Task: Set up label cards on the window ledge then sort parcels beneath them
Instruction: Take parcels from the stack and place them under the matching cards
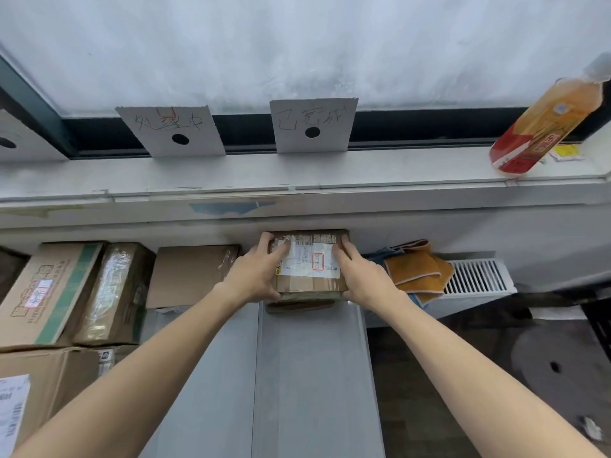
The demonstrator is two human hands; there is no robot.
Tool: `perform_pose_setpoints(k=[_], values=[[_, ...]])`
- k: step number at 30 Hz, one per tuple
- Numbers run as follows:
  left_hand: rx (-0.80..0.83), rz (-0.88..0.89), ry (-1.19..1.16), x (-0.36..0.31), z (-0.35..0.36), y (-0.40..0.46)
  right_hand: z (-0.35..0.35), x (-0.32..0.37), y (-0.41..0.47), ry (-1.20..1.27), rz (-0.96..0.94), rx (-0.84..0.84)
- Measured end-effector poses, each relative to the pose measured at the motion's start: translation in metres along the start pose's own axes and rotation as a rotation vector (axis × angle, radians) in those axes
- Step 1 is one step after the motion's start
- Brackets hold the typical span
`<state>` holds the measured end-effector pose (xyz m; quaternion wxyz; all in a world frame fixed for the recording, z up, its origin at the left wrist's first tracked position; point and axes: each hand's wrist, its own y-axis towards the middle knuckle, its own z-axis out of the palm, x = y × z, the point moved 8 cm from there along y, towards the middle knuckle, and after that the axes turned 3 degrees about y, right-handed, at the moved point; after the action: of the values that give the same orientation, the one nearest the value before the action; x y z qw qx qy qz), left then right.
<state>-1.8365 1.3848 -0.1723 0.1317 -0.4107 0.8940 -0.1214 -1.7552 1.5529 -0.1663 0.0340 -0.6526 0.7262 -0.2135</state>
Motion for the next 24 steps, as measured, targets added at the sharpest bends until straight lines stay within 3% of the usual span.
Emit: perform_pose_setpoints(k=[3, 6, 9, 14, 24], values=[[0.030, -0.044, 0.087, -0.008, -0.007, -0.009, -0.010, 0.004, -0.005, 0.008, 0.035, 0.045], [0.009, -0.087, 0.021, -0.013, -0.006, -0.036, -0.017, 0.008, -0.027, 0.031, 0.034, 0.015], [-0.101, -0.118, -0.025, -0.012, 0.004, -0.081, -0.004, 0.008, -0.060, 0.061, -0.023, -0.038], [-0.035, -0.128, -0.007, -0.004, 0.040, -0.141, 0.015, 0.018, -0.101, -0.019, -0.141, -0.005], [-0.117, -0.247, -0.005, 0.035, 0.002, -0.240, -0.005, 0.116, -0.119, -0.124, -0.266, 0.045]])
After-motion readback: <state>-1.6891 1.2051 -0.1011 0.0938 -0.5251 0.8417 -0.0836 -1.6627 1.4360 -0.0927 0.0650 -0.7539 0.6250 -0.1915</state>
